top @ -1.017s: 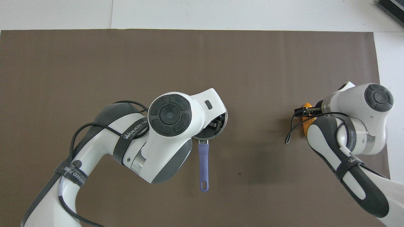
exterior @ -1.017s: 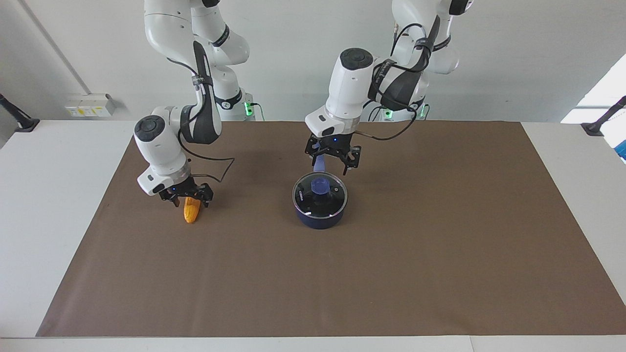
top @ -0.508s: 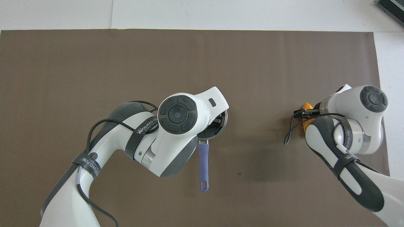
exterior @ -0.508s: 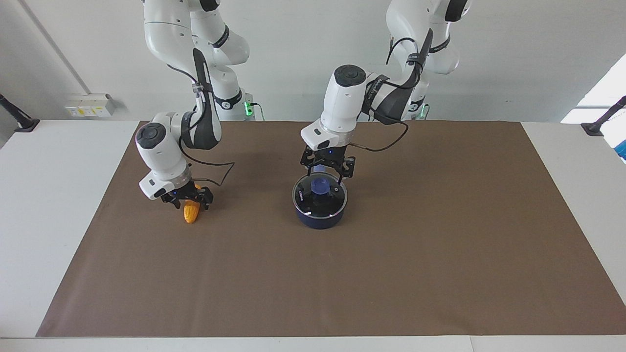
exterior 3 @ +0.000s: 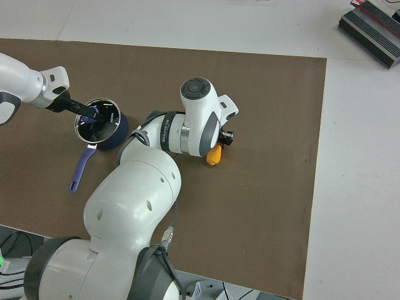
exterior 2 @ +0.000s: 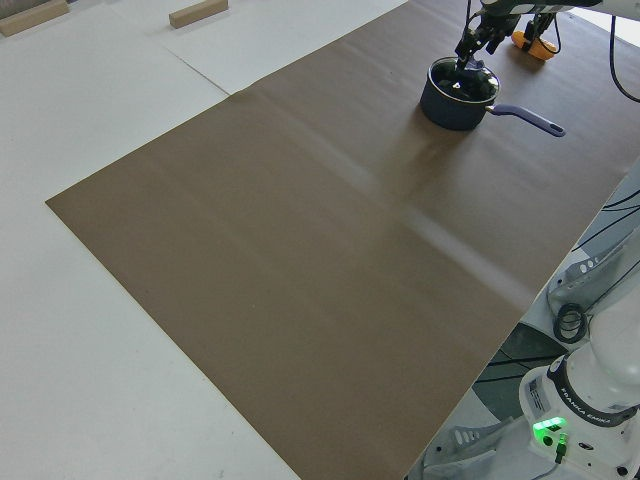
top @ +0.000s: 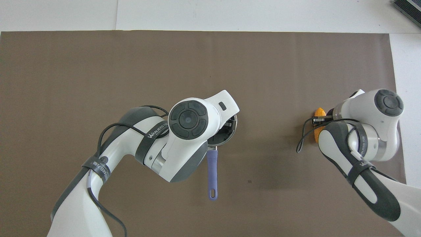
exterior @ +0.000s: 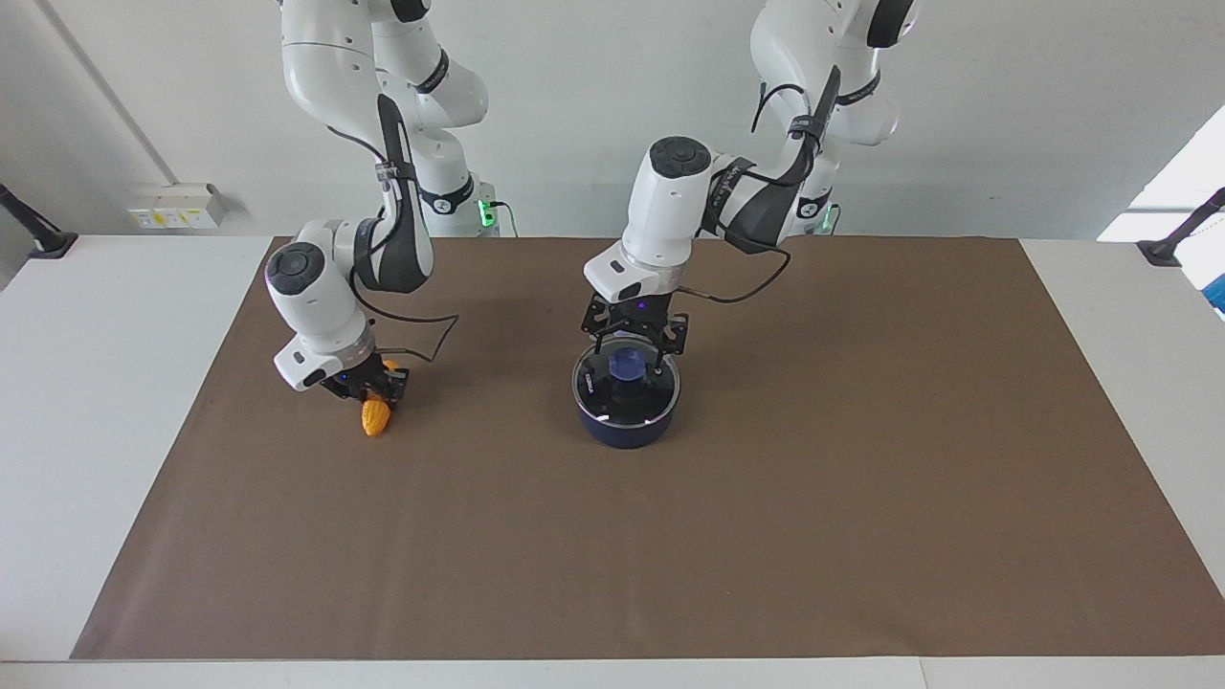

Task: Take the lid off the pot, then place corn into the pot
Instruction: 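Grasp the lid knob with the left gripper while the right gripper grasps the corn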

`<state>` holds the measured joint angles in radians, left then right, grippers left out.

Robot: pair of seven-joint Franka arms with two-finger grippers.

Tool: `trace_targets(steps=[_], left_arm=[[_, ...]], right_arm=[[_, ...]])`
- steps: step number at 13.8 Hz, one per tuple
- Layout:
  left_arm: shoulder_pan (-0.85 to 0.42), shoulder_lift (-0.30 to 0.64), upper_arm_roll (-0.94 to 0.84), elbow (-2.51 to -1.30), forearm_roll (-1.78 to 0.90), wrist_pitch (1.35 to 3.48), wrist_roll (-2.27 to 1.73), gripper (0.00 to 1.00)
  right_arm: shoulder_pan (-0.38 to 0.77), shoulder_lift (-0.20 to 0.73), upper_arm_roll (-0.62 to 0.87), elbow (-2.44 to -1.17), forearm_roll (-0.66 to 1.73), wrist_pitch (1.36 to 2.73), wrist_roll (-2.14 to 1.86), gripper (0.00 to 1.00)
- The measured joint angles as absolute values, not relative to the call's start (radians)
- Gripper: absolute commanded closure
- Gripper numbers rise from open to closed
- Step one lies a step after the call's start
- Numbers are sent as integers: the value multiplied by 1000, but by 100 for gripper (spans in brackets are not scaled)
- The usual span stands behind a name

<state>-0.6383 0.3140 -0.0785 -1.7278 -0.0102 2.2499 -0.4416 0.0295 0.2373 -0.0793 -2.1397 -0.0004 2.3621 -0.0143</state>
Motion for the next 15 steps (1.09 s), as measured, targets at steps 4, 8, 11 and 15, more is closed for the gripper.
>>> trace_targets(steps=[4,8,11,15], left_arm=[[-642,339,-79,-1728,41,2255,-515,0],[-644,341,-78,-1726,45,2261,-524,39],[-646,340,-78,-1724,48,2262,-552,78],[-650,340,-79,-1723,71,2262,-568,98]], right_arm=[[29,233,-79,-2122,0,2359,-14,100],[28,171,-81,-2022,0,2189,-14,100],[12,93,-85,-1975,0,2059,-14,100],[-10,20,-88,-1956,1,1985,-14,100]])
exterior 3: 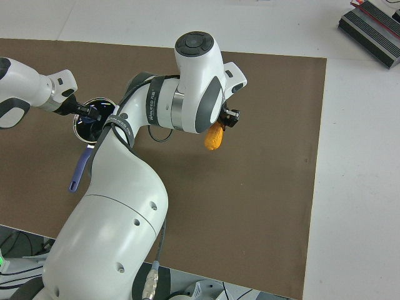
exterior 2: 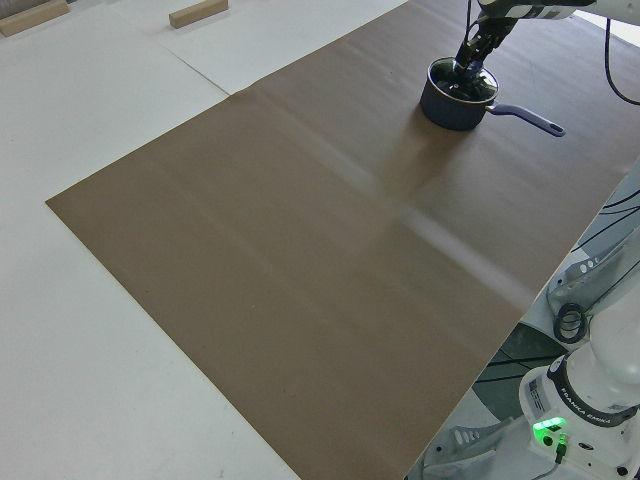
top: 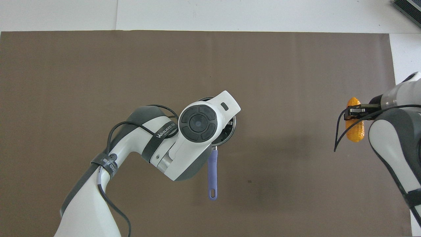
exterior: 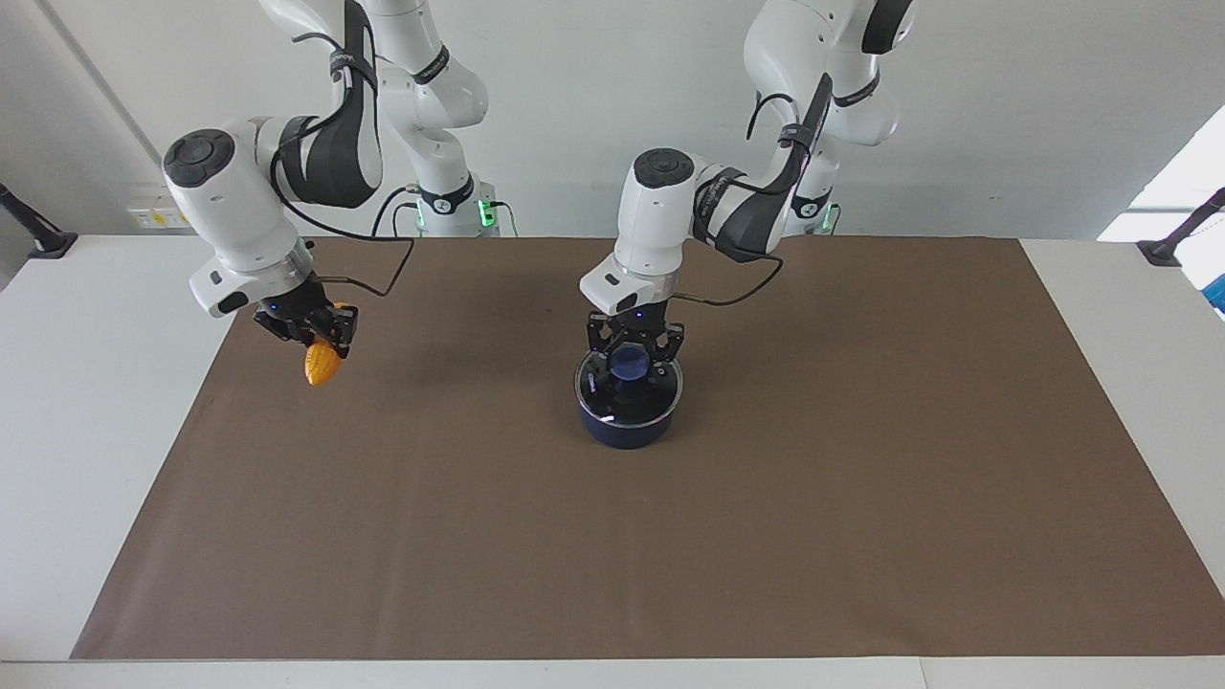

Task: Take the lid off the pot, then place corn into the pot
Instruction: 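Lift the lid off with the left gripper while the right gripper carries the corn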

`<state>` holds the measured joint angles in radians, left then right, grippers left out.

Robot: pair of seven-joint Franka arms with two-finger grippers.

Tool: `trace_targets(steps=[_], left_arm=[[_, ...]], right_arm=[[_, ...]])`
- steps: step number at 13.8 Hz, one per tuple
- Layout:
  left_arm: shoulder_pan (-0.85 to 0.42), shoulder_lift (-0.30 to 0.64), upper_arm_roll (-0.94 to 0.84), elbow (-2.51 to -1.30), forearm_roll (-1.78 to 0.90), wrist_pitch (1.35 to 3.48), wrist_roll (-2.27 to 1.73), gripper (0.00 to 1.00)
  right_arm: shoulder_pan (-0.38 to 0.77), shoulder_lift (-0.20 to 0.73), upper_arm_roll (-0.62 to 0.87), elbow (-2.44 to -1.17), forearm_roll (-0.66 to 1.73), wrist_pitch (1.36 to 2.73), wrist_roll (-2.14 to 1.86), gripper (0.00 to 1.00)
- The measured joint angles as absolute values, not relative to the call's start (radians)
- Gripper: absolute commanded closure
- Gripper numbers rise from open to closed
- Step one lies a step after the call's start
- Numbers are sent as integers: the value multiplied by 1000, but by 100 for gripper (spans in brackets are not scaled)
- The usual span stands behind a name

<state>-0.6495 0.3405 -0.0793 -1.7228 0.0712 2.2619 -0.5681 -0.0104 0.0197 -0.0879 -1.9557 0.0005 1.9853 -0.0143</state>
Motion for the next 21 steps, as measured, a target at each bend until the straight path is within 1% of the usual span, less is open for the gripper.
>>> trace_targets(steps=[3,5,7,9,11,14,16,18,21], left_arm=[[-650,339,-79,-1714,82,2253,-569,98],[-650,331,-78,-1680,85,2204,-570,98],[-650,305,-72,-1650,87,2161,-571,98],[-640,258,-58,-1643,89,2114,-571,98],[-600,209,-51,-1656,93,2076,-532,99],[-494,160,-46,-1728,94,2067,-389,98],[-418,158,-44,-1763,94,2072,-282,100],[-342,154,-43,-1802,94,2114,-180,100],[-236,138,-43,-1892,94,2186,-106,100]], right_arm=[[-10,-13,-88,-1948,2,1955,-14,100],[-10,-16,-88,-1948,2,1954,-14,100],[-10,-16,-88,-1948,2,1954,-14,100],[-9,-16,-88,-1949,3,1954,-14,100],[-4,-16,-86,-1949,4,1954,-12,100],[16,-16,-70,-1949,7,1954,43,100],[69,-16,-58,-1948,8,1955,127,100],[154,-16,-52,-1948,8,1957,250,100],[278,-15,-47,-1947,9,1972,444,100]])
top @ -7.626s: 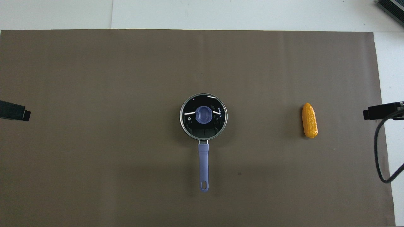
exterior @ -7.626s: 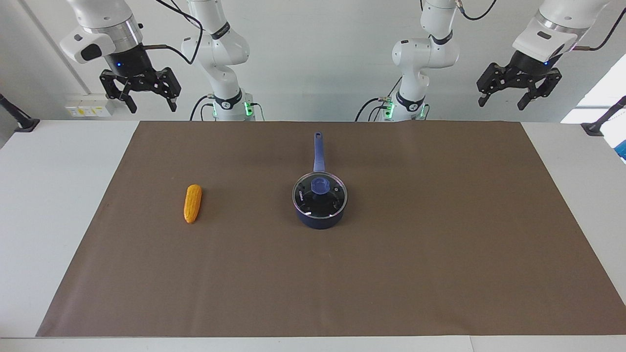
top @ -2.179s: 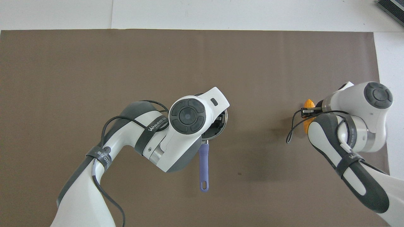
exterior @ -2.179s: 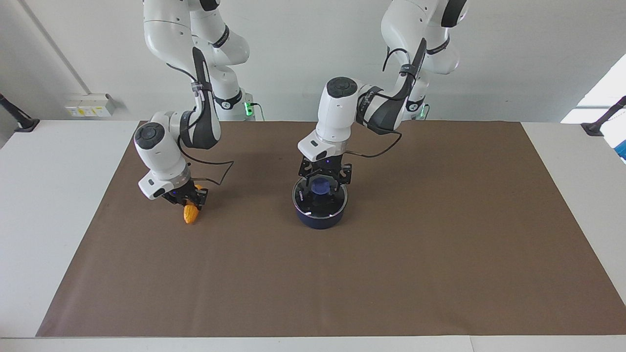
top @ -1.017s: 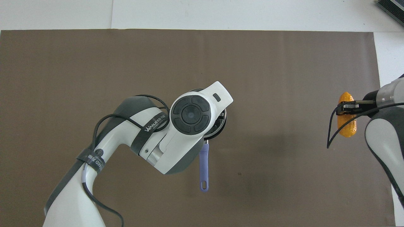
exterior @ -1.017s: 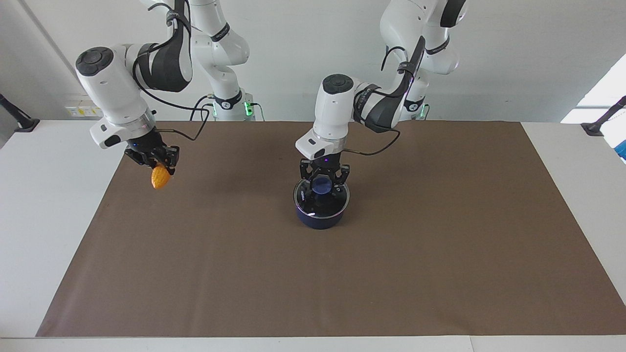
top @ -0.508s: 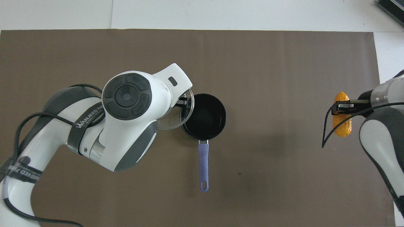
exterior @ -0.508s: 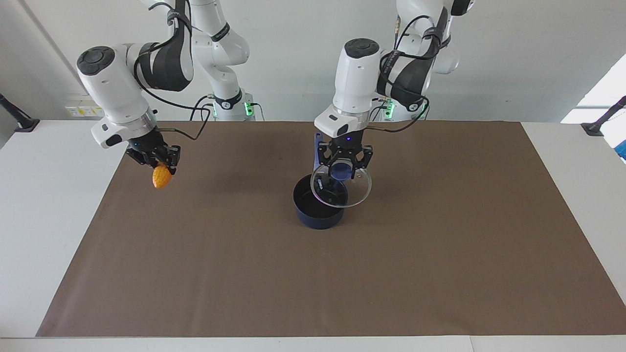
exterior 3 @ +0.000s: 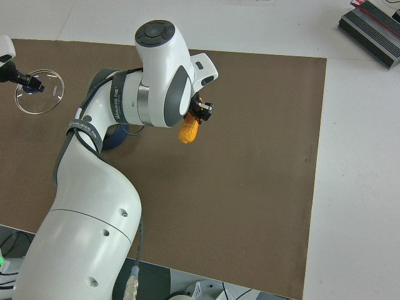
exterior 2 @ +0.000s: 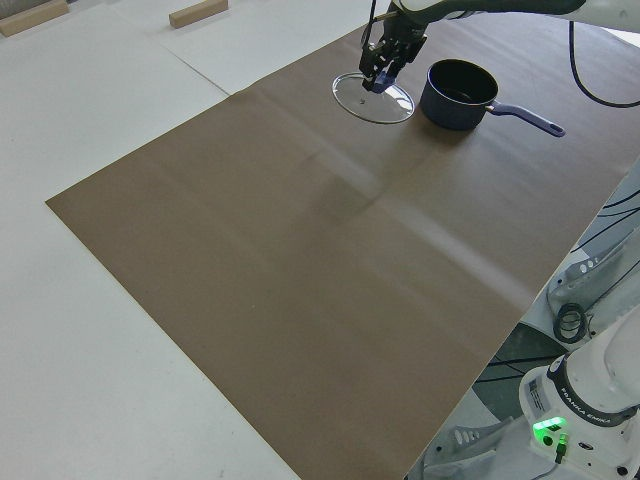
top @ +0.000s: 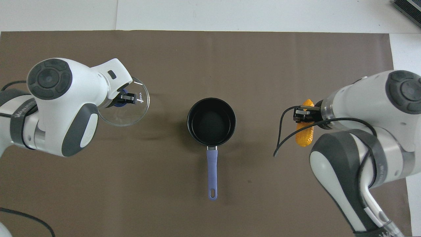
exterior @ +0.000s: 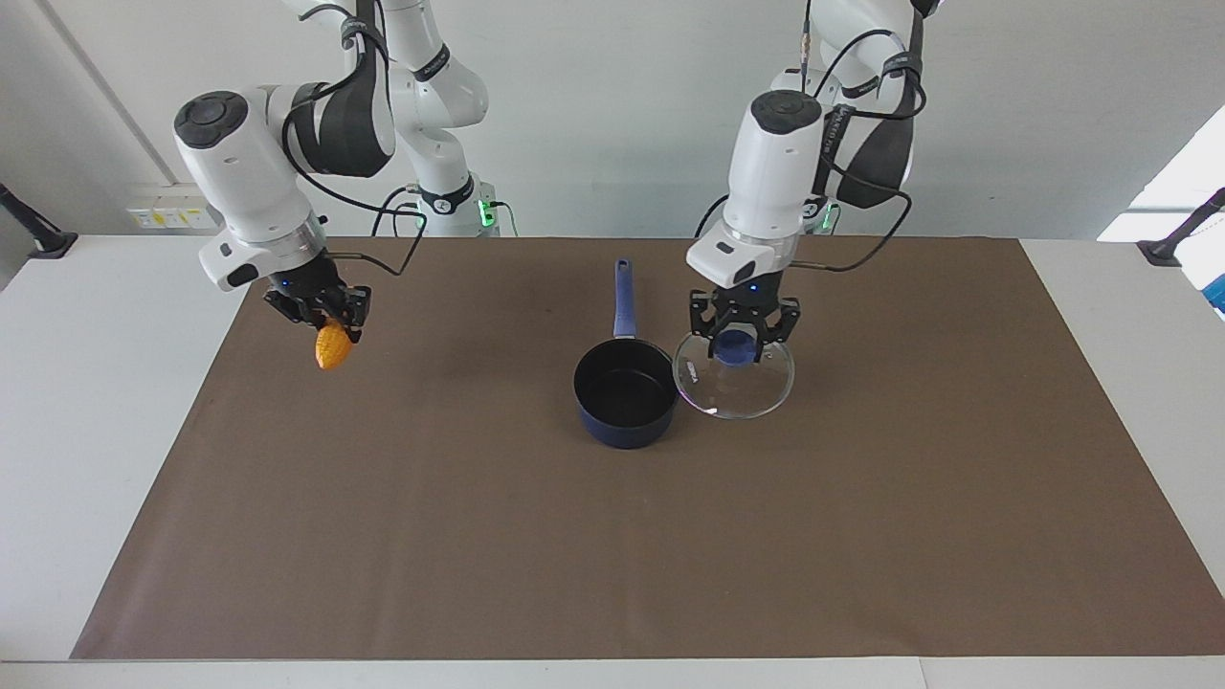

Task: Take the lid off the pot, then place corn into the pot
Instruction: 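Lift the lid off with the left gripper while the right gripper carries the corn, then set the lid down with the left gripper while the right gripper lowers the corn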

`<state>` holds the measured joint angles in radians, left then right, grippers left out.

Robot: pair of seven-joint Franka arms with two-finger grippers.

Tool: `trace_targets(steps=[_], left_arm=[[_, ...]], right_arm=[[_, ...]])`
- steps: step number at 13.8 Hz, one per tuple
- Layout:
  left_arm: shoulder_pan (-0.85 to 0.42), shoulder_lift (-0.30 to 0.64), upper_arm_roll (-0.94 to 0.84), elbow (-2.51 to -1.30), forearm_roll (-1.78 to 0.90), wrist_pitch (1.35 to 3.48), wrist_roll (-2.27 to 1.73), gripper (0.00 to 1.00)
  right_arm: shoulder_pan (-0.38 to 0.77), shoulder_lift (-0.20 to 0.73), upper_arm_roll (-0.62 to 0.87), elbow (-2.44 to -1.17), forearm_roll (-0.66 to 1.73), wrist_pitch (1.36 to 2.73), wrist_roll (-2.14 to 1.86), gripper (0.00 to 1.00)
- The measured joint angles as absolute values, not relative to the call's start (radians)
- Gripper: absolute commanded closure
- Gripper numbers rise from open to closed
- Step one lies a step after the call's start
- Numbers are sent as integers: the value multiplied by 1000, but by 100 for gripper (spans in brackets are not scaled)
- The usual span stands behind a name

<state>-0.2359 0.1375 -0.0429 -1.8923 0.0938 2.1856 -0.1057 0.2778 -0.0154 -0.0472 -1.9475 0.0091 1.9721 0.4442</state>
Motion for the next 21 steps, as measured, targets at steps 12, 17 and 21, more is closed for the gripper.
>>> trace_targets(steps=[12,17,21], left_arm=[[7,230,-44,-1967,-86,2396,374,100],[48,273,-44,-1943,-92,2360,476,100],[74,292,-45,-1943,-143,2342,504,100]], right_arm=[[548,146,-32,-1877,151,2272,744,100],[584,250,-31,-1872,146,2368,750,100],[606,299,-31,-1869,110,2406,735,100]])
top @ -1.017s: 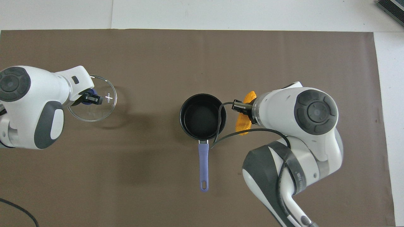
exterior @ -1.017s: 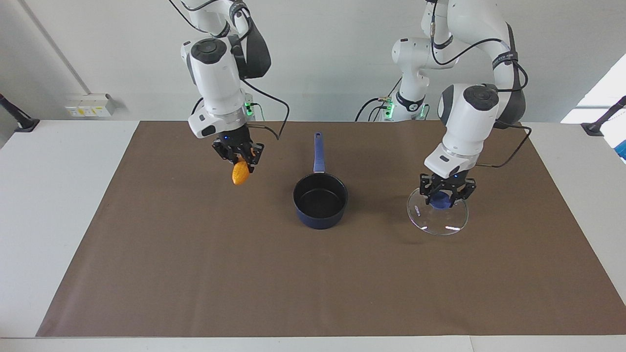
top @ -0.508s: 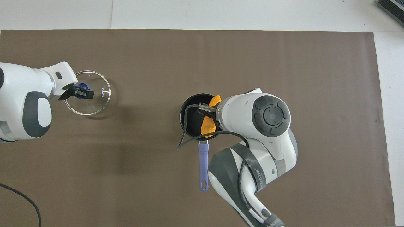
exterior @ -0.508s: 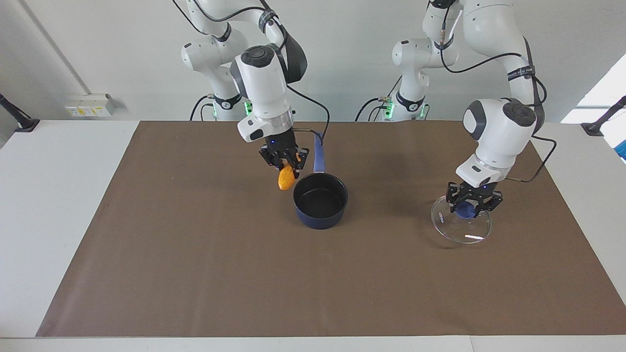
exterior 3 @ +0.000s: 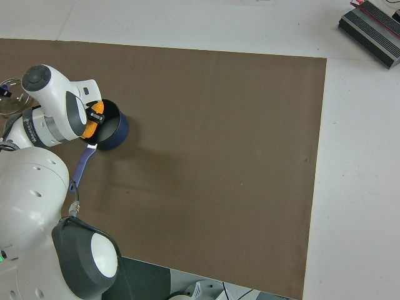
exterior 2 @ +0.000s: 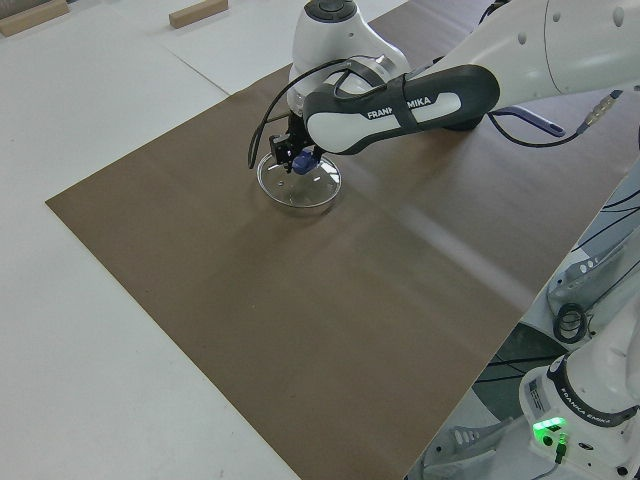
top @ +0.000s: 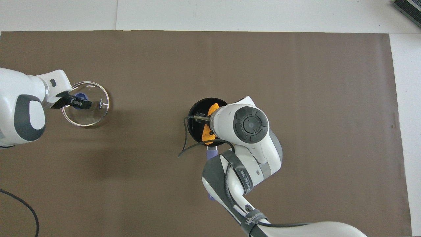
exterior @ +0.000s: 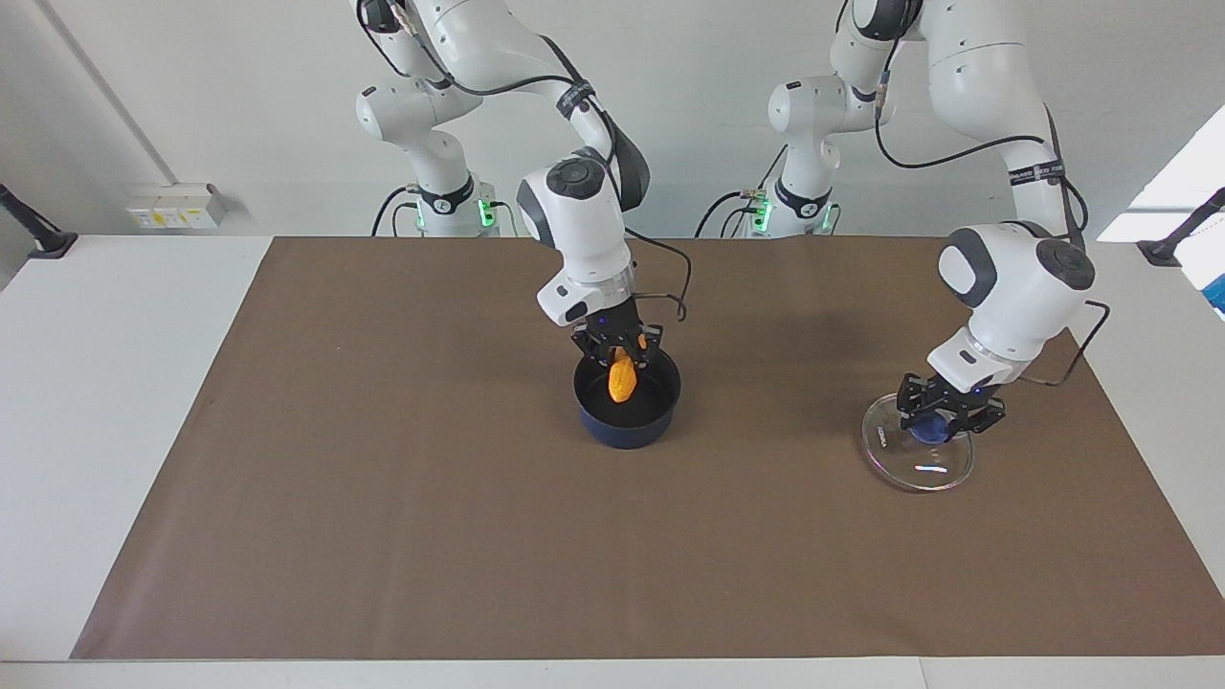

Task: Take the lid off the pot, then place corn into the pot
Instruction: 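Set the lid down with the left gripper while the right gripper lowers the corn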

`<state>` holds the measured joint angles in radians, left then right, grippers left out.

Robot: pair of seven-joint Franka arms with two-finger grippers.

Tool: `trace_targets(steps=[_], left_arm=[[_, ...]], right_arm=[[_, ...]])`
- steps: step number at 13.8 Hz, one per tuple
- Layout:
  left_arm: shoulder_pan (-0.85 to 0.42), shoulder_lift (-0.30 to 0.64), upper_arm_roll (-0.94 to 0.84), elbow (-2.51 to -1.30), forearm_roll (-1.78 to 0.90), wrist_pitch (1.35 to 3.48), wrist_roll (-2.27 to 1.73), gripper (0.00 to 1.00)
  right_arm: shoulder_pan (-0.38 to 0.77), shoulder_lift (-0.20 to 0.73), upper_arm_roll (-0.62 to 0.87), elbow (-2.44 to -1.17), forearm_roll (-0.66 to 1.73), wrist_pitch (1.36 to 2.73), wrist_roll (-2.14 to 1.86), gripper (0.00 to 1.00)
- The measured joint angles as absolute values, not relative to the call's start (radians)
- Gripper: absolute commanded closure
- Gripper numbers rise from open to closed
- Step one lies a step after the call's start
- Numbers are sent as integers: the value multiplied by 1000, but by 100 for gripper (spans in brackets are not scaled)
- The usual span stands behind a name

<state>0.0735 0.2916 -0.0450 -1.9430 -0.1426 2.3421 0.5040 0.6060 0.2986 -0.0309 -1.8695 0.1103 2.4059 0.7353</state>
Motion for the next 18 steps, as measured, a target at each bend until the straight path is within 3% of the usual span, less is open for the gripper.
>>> trace_targets(steps=[2,3,5,11,15,17,18], left_arm=[[74,305,-46,-1943,-158,2337,512,100],[74,308,-46,-1943,-159,2331,513,83],[74,309,-46,-1940,-160,2315,513,1],[67,280,-61,-1913,-161,2295,514,0],[53,157,-64,-1894,-111,2163,428,0],[23,92,-68,-1862,-37,2067,320,0],[5,68,-70,-1838,-21,2014,273,0]], right_arm=[[607,308,-32,-1869,106,2407,700,100],[607,316,-32,-1869,106,2407,680,100],[607,327,-33,-1869,102,2409,627,100],[607,340,-35,-1869,99,2422,505,100],[602,357,-35,-1869,99,2458,457,100],[592,360,-36,-1868,99,2474,428,84],[590,360,-36,-1868,99,2477,424,69]])
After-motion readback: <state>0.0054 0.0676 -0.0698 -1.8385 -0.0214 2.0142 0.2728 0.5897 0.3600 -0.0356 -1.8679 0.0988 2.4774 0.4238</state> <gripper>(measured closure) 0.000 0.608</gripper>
